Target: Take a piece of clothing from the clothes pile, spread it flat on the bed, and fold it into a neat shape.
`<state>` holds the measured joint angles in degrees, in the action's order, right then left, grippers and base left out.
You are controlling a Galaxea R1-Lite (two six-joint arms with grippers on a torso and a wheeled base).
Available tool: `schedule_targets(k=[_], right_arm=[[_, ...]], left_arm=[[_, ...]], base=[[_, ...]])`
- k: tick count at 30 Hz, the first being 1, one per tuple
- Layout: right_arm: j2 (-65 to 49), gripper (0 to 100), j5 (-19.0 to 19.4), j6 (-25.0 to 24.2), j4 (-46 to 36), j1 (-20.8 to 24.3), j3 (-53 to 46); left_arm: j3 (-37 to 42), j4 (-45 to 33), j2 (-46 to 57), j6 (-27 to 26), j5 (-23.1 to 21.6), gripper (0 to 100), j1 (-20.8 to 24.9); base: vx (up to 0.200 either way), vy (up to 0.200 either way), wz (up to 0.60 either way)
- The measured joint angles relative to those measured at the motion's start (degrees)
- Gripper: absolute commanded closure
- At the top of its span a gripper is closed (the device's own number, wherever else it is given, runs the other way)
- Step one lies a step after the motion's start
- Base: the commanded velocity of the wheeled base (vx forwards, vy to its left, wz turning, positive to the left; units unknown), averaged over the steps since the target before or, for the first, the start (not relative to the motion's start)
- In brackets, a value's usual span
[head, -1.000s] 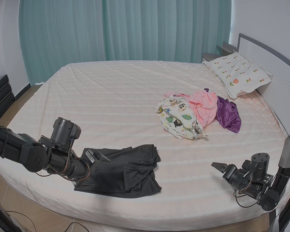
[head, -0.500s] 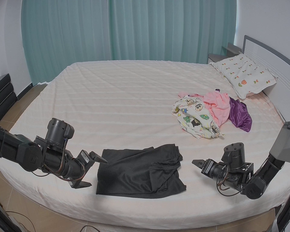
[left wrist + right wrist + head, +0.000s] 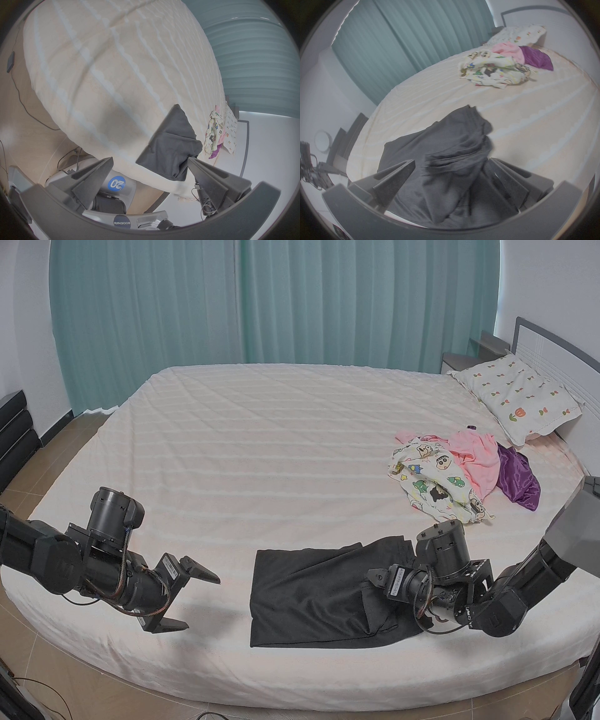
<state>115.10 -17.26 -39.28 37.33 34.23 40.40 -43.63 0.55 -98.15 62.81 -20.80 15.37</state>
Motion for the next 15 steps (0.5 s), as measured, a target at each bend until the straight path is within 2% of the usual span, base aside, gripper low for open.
schedule_targets(k=[10,15], right_arm=[[3.74,0,-6.63,8.48,-2.44,2.28,4.89],[4.68,0,-8.06,10.22,-2.66,1.93,3.72]], left_arm=[[0.63,0.57,-0.04,-0.56,-0.05,0,0.02],[1.27,1.44,-0.09,-0.62,-0.05,0,0.00]], base=[[0.000,0.000,0.00],[0.000,0.000,0.00]])
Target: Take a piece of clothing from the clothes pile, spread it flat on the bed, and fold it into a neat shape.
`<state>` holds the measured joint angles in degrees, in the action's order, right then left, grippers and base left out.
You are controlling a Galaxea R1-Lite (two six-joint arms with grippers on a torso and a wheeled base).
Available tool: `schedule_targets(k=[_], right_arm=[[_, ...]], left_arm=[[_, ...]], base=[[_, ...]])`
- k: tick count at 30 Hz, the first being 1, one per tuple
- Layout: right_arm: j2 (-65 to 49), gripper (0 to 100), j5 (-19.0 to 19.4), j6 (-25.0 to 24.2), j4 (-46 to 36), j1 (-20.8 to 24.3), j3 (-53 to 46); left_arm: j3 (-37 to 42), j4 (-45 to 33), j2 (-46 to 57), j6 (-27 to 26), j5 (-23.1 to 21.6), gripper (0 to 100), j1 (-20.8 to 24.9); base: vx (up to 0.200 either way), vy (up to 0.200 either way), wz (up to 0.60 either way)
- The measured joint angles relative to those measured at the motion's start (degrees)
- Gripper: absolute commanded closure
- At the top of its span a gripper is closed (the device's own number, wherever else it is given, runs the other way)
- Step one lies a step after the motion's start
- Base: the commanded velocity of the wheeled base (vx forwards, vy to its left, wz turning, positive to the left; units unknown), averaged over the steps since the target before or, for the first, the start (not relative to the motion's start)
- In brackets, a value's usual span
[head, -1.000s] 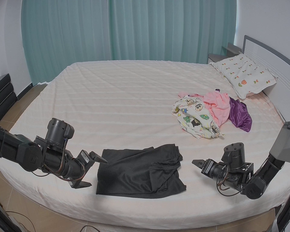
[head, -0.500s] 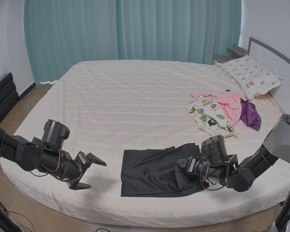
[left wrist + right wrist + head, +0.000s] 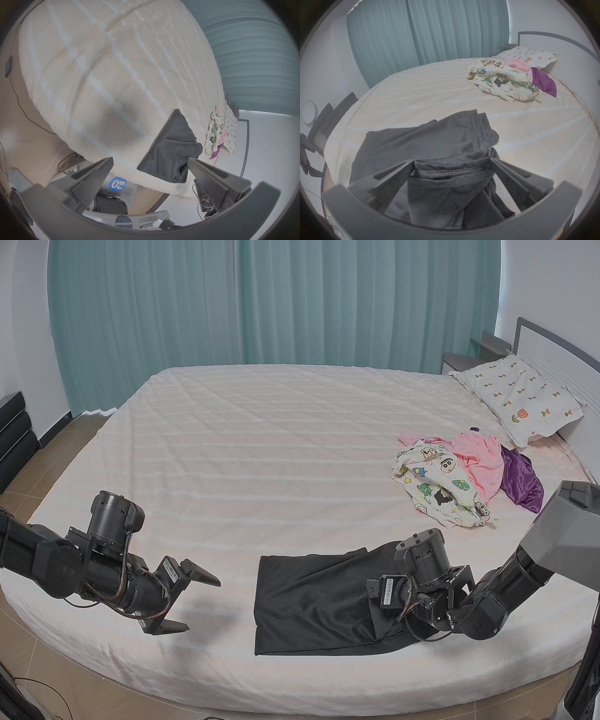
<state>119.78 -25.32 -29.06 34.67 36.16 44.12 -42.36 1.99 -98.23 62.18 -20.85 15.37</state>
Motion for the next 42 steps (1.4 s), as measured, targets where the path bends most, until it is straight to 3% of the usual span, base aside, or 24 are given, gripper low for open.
schedule_targets(k=[13,25,30,36,42], right_arm=[[-5.58,0,2.30,0.38,0.01,-4.24,-11.15],[-12.46,0,11.67,0.40,0.66,-13.47,-21.86],[-15.90,0,17.85,-0.55,0.80,-16.64,-22.95],[-18.69,0,22.83,-6.44,0.85,-17.64,-23.04],[-18.08,0,30.62,-11.14,1.18,-17.53,-22.54]], left_arm=[[0.59,0.85,-0.06,0.02,0.00,0,0.04],[0.69,0.90,-0.06,0.02,0.05,0,0.28],[0.72,0.90,-0.04,0.02,0.02,0,0.28],[0.77,0.90,-0.06,0.02,0.02,0,0.41],[0.85,0.90,-0.13,0.02,-0.01,0,0.44]], base=[[0.000,0.000,0.00],[0.000,0.000,0.00],[0.000,0.000,0.00],[0.000,0.000,0.00],[0.000,0.000,0.00]])
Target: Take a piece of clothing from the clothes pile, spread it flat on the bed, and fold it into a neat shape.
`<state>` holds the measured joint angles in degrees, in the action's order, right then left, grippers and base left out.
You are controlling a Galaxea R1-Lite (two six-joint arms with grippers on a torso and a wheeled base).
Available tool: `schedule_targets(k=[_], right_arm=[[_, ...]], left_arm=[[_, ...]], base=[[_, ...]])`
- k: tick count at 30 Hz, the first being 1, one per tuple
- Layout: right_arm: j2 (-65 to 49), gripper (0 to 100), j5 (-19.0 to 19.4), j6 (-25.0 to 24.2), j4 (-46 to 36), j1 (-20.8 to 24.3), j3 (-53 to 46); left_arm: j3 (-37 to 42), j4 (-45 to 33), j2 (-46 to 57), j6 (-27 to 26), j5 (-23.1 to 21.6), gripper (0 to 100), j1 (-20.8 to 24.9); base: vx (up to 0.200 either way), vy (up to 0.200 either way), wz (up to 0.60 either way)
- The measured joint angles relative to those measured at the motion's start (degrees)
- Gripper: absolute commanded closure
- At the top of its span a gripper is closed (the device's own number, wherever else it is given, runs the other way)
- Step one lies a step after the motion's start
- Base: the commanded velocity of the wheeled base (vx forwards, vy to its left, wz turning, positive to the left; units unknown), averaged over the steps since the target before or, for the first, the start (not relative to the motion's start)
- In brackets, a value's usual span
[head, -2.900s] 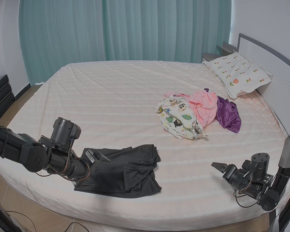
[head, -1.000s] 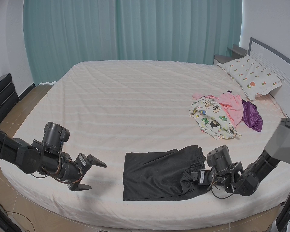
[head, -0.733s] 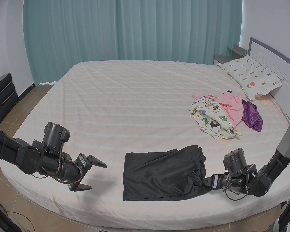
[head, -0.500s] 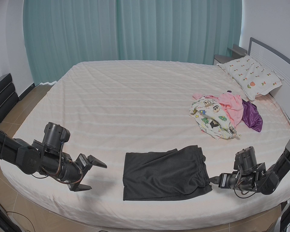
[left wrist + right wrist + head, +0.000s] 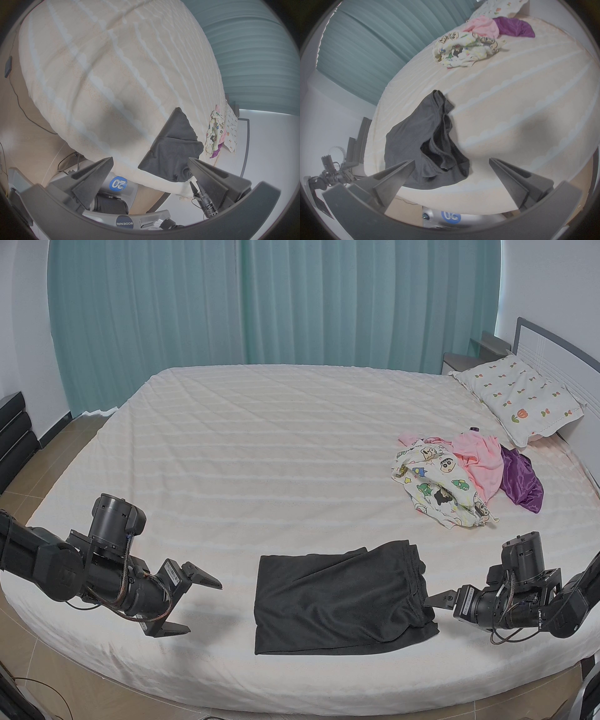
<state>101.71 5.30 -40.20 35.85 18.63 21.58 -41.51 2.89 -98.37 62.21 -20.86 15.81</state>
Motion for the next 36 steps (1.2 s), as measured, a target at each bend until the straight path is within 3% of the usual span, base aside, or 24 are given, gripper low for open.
schedule_targets(k=[7,8,18,31,32,36], right_arm=[[5.10,0,0.44,-1.65,6.11,1.46,1.84],[6.31,100,0.33,-1.76,8.05,1.77,2.12],[11.89,100,-2.27,-2.00,11.56,2.65,1.74],[9.81,100,-1.40,-1.91,11.89,-0.27,-2.34],[9.86,0,-1.26,-1.96,11.91,-0.28,-2.40],[10.20,0,-0.66,-2.05,11.85,0.13,-2.60]], left_arm=[[0.02,0.00,-0.11,0.00,-0.07,0,0.00],[0.04,0.00,-0.11,0.00,-0.07,0,0.00],[0.02,0.01,-0.48,0.00,-0.05,0,0.00],[0.00,0.04,-0.80,0.02,0.01,0,0.00],[0.00,0.04,-0.80,0.02,0.01,0,0.00],[0.00,0.01,-0.83,0.06,0.04,0,0.00]], base=[[0.000,0.000,0.00],[0.000,0.000,0.00],[0.000,0.000,0.00],[0.000,0.000,0.00],[0.000,0.000,0.00],[0.000,0.000,0.00]])
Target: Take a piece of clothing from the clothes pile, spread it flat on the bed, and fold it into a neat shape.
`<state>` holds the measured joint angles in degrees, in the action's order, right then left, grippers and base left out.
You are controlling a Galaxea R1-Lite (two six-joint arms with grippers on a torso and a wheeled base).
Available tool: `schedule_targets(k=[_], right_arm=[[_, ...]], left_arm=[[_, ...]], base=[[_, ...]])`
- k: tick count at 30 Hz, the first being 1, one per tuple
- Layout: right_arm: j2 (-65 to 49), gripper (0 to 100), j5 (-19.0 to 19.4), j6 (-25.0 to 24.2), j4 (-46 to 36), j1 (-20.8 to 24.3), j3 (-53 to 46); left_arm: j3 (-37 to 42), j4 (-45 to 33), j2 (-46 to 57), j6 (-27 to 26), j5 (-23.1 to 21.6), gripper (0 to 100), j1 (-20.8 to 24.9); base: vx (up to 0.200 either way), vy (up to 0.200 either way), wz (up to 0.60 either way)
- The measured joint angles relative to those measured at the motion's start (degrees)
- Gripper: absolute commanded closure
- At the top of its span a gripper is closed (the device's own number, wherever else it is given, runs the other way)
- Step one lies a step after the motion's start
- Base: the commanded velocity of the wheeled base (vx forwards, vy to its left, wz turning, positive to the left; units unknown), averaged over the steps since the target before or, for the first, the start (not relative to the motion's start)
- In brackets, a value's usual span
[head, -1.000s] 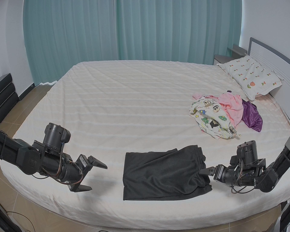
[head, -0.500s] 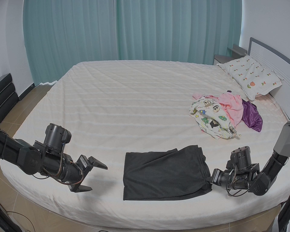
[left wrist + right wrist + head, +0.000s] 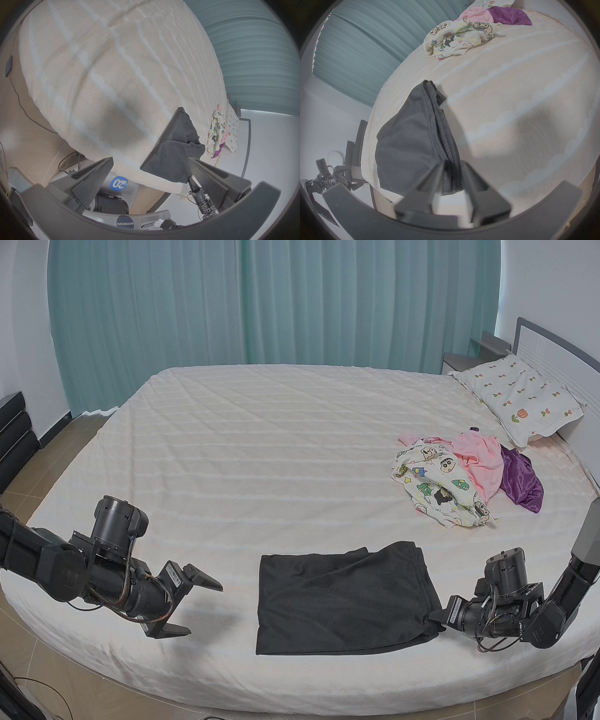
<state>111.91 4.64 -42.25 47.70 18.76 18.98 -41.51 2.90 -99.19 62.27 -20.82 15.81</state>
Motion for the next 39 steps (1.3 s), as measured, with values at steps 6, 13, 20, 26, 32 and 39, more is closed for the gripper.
schedule_targets(k=[6,13,20,26,32,39], right_arm=[[-1.57,0,0.11,-0.11,0.39,-0.63,-0.07],[-2.56,0,0.68,-0.28,-0.11,-2.65,6.18],[2.50,0,0.71,-0.83,-0.79,-3.30,16.60],[8.95,0,0.55,-0.99,-2.90,-3.55,27.60],[15.08,100,0.39,-1.07,-7.23,-3.63,37.00],[18.91,100,0.41,-1.16,-8.22,-4.60,40.02]], left_arm=[[0.02,0.02,-0.04,0.02,0.00,0,0.00],[0.04,0.00,-0.11,0.02,-0.02,0,0.00],[0.17,-0.01,-0.09,0.09,-0.11,0,0.39],[0.26,-0.04,-0.23,0.13,-1.16,0,0.69],[0.44,-0.01,-0.33,0.22,-1.80,0,1.22],[0.55,-0.04,-0.45,0.22,-1.91,0,1.49]], base=[[0.000,0.000,0.00],[0.000,0.000,0.00],[0.000,0.000,0.00],[0.000,0.000,0.00],[0.000,0.000,0.00],[0.000,0.000,0.00]])
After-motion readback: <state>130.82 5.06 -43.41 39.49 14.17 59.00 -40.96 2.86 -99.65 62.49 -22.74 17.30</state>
